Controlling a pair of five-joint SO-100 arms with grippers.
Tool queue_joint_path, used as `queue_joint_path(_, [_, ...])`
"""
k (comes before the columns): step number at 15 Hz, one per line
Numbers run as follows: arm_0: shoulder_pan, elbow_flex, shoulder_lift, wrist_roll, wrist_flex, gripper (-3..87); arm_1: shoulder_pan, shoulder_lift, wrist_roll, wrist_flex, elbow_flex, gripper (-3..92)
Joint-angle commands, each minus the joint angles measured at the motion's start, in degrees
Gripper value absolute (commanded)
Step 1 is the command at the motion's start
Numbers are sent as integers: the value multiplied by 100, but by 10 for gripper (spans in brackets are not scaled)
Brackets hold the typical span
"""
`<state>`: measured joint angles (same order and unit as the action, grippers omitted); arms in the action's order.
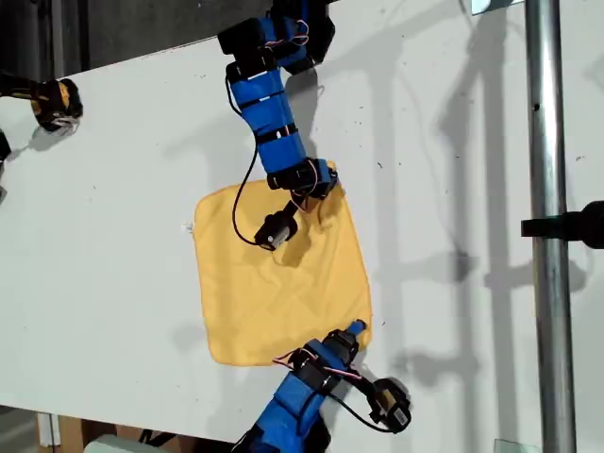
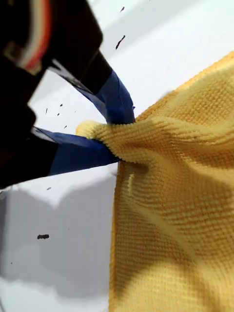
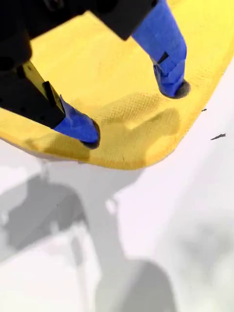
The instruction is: Grasp corners of a towel and fold twice.
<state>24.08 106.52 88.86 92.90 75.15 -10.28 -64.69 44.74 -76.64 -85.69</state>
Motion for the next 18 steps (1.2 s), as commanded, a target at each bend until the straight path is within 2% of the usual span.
queue_joint_path(1, [-70,105,53,44,-176,288,-79,-70,53,-26,123,-1])
queue_joint_path(5, [-202,633,53,62,-791,289,-79,-53,62,-26,105,-1])
queue_joint_path(8, [-237,1380,0,176,-1907,284,-105,-35,88,-26,88,-1])
queue_joint_path(10, [-255,1723,-26,272,-2391,255,-105,-9,105,-18,88,-1])
queue_joint_path(11, [-299,1846,-26,264,-2558,209,-105,0,105,0,88,-1])
queue_joint_path(13, [-334,1890,0,255,-2637,21,-114,9,114,9,88,-1])
queue_joint_path(14, [-334,1907,18,299,-2637,-15,-114,9,114,9,88,-1])
queue_joint_path(16, [-299,1907,18,343,-2628,-10,-123,9,114,9,88,-1])
queue_joint_path(18, [-211,1661,35,343,-2364,-9,-132,-26,123,-18,97,-1])
